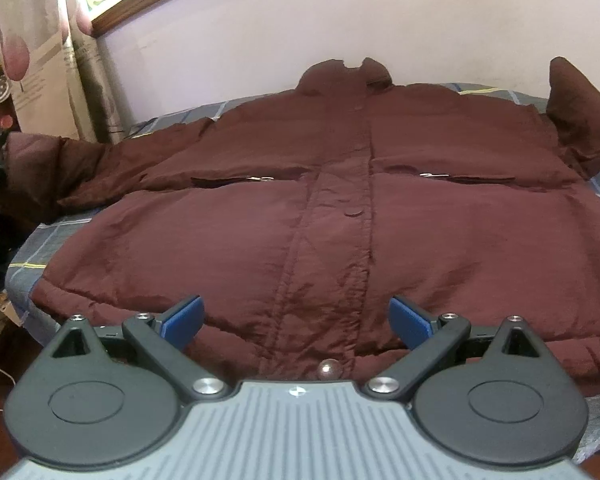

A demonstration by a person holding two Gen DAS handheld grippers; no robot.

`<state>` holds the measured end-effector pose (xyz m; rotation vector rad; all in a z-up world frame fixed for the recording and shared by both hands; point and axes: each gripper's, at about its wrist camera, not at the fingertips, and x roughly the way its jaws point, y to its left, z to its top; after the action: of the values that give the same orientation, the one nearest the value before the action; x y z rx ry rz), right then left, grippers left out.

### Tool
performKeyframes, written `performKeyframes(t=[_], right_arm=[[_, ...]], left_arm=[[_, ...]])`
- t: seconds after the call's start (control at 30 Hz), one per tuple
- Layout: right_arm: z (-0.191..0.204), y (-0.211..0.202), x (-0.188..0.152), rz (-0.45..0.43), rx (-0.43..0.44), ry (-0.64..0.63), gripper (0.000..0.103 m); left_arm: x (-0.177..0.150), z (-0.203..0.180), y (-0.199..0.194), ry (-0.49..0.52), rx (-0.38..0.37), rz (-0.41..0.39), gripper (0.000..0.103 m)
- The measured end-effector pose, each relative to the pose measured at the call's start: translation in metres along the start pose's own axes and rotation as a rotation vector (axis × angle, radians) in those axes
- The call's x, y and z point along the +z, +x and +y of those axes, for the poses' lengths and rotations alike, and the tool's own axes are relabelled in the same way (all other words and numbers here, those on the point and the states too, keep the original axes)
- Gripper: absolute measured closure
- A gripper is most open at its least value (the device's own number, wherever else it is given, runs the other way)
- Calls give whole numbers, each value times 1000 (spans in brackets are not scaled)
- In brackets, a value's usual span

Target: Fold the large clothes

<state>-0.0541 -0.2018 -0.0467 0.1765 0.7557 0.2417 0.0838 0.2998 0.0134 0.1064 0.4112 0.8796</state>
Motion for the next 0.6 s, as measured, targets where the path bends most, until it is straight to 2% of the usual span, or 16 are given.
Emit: performKeyframes(t=[0.07,0.1,0.13,0.23,0.37,0.47,0.53,0.6], right_arm=[[-3,-4,3,-21,-4,6,4],[-6,-6,5,-34,-12,10,4],[-11,-10,8,-57,-24,18,4],[-33,-25,17,-146,-86,65,4],[-82,-47,24,-282,-211,182,4],[-128,-58,28,-340,-308,267,4],[-157,-63,32,-354,-349,283,4],[-181,-64,39,-354,-379,300,4]], left_arm=[[-4,4,-11,23,19,-36,63],[-6,5,-20,29,7,-54,37],[-7,5,-25,32,-14,-68,20],[-16,-6,-60,35,-108,-94,16],[-26,-32,-93,-10,-439,4,16],[-34,-64,-123,-7,-668,76,16],[-40,-88,-144,12,-776,96,16],[-49,-103,-165,34,-830,99,16]])
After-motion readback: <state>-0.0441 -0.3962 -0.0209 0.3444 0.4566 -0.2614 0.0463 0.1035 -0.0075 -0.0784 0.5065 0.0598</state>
